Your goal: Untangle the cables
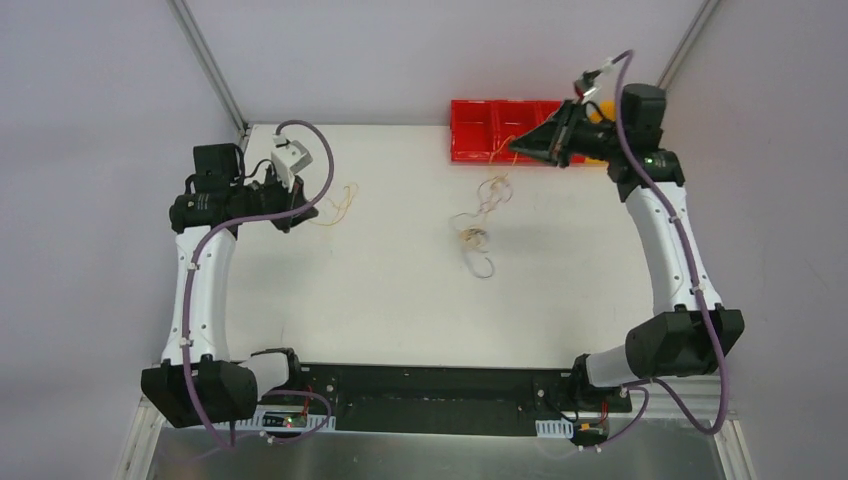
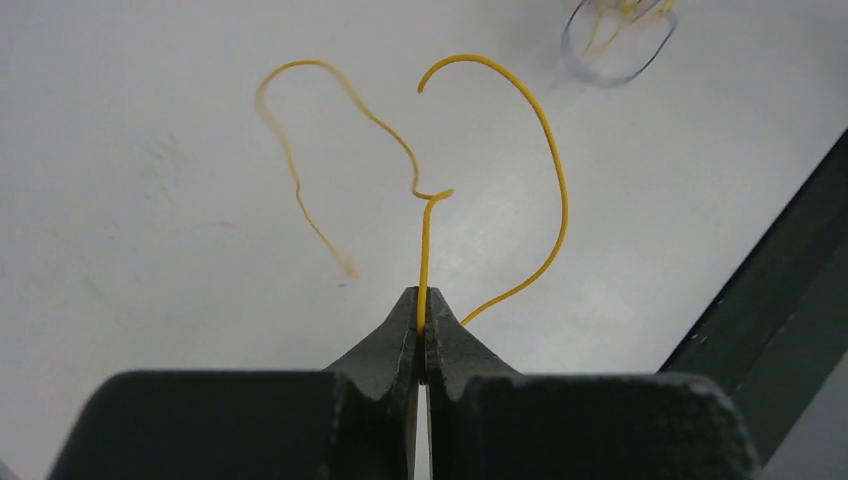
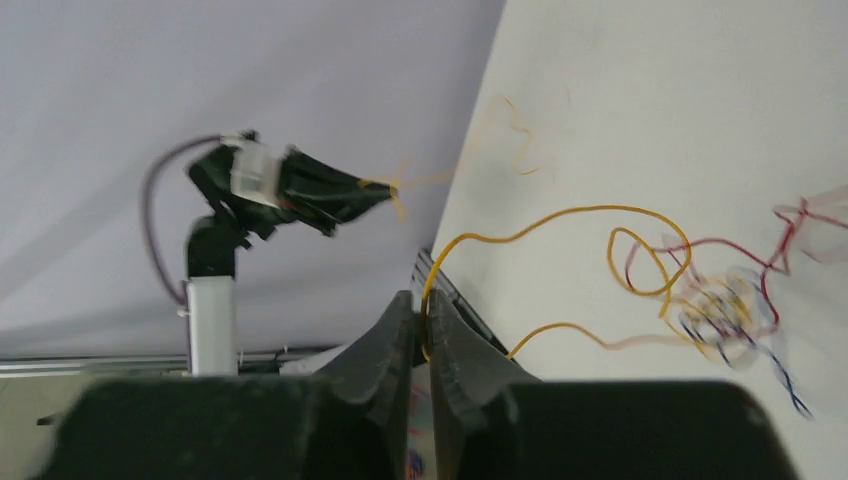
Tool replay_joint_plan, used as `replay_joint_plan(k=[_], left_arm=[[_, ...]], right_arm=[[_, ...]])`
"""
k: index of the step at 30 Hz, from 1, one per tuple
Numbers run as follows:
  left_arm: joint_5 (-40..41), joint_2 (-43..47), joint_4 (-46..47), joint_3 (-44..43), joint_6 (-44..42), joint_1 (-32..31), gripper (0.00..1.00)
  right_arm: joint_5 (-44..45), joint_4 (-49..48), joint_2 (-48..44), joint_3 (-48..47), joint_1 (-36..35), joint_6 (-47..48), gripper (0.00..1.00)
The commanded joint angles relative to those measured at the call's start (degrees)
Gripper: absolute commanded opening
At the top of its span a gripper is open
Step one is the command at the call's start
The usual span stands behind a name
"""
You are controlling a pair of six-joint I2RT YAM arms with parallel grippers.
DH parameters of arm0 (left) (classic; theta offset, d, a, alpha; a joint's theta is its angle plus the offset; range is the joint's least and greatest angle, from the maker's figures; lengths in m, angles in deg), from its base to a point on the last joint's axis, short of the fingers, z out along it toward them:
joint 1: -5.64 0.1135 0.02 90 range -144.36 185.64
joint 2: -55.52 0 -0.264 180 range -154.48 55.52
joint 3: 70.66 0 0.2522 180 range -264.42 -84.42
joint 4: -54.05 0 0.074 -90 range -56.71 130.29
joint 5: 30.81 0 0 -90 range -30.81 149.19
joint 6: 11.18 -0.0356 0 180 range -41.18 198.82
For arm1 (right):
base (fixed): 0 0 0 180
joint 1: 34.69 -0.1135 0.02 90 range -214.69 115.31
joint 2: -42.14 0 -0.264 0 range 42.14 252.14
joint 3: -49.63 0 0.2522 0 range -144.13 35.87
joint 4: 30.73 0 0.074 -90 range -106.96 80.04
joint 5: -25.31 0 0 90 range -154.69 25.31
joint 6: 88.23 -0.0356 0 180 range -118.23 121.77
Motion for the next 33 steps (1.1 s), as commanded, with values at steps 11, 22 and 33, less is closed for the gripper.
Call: replay_joint_plan(k=[11,22,33], left_arm=[[-1.7,-7.28,4.86,-15.13,30.66,-21.63,0.0],[-2.81,-11.78,7.79,-19.83,36.01,-34.01,0.0],[-9.86,-10.9,9.9,-21.23,40.18,-35.05,0.0]], right_arm=[[13.41,26.28,1.41,-5.8,-23.02,46.04,0.98],[11.12,17.89,5.05,-9.1,-36.72,48.9,0.98],[12.15,15.74,6.66,-6.44,-38.98,49.39,0.63]])
